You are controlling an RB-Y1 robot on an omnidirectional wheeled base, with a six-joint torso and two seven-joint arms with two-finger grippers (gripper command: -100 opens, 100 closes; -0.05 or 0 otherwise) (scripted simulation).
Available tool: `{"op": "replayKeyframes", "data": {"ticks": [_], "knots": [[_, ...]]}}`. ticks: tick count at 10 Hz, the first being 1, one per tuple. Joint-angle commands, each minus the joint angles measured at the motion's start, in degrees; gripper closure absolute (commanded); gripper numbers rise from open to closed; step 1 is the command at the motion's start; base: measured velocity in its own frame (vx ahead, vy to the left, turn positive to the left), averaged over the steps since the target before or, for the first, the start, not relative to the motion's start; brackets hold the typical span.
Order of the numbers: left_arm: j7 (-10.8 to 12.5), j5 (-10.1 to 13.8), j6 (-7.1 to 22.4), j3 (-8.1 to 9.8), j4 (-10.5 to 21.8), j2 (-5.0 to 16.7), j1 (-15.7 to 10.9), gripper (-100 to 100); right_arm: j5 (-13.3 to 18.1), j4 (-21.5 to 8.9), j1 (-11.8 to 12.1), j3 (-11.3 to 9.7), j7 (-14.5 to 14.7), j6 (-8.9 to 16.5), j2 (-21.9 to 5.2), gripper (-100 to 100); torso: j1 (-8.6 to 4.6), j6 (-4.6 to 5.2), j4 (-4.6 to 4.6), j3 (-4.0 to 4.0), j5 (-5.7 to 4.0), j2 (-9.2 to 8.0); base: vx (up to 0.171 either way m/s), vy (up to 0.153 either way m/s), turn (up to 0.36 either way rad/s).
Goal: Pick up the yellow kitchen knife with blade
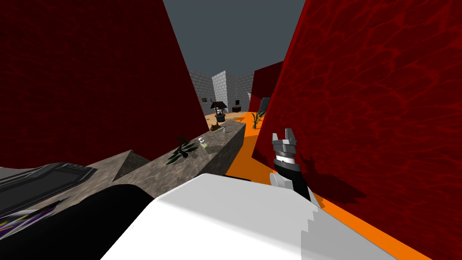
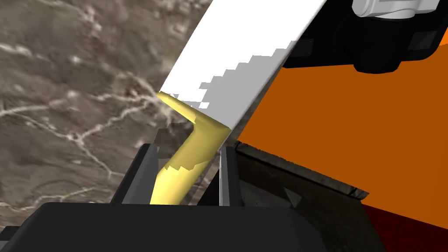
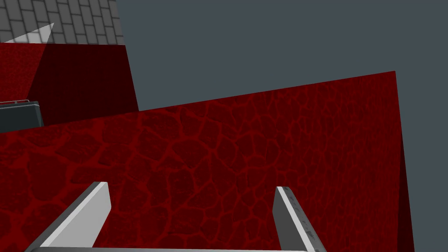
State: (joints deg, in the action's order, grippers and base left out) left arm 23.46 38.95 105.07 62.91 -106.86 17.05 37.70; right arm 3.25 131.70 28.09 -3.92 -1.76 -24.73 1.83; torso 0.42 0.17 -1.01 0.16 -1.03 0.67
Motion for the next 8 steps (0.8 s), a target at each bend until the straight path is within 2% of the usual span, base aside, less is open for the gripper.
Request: {"op": "replayKeyframes", "data": {"ticks": [1,2,3,4,6,7,8], "knots": [[0.0,0.0,0.0,0.0,0.0,0.0,0.0,100,0.0,0.0,0.0,0.0,0.0,0.0,0.0,0,0.0,0.0,0.0,0.0,0.0,0.0,0.0,0.0,0.0],[0.0,0.0,0.0,0.0,0.0,0.0,0.0,100,0.0,0.0,0.0,0.0,0.0,0.0,0.0,0,0.01,0.0,0.0,0.0,0.01,0.0,0.0,0.0,0.0],[0.0,0.0,0.0,0.0,0.0,0.0,0.0,0,0.0,0.0,0.0,0.0,0.0,0.0,0.0,0,0.02,-0.01,0.0,0.0,0.01,0.0,0.0,0.0,0.0],[0.8,0.9,1.9,1.22,-2.0,0.0,0.4,100,0.0,0.0,0.0,0.0,0.0,0.0,0.0,0,0.02,-0.01,0.0,0.0,0.01,0.0,0.02,0.009,0.008],[1.2,1.7,3.5,2.26,-3.7,0.2,0.8,100,0.0,0.0,0.0,0.0,0.0,0.0,0.0,0,0.04,-0.01,0.02,-0.05,-0.01,0.09,0.027,0.013,-0.002],[1.0,1.5,2.9,1.97,-3.0,0.3,0.7,100,0.0,0.0,0.0,0.0,0.0,0.0,0.0,0,0.04,0.0,0.02,-0.07,-0.02,0.11,0.012,0.005,-0.004],[1.0,1.5,3.1,2.08,-3.1,0.4,0.7,0,0.0,0.0,0.0,0.0,0.0,0.0,0.0,0,0.04,-0.01,0.02,-0.04,0.02,0.08,0.0,0.0,0.0]]}}
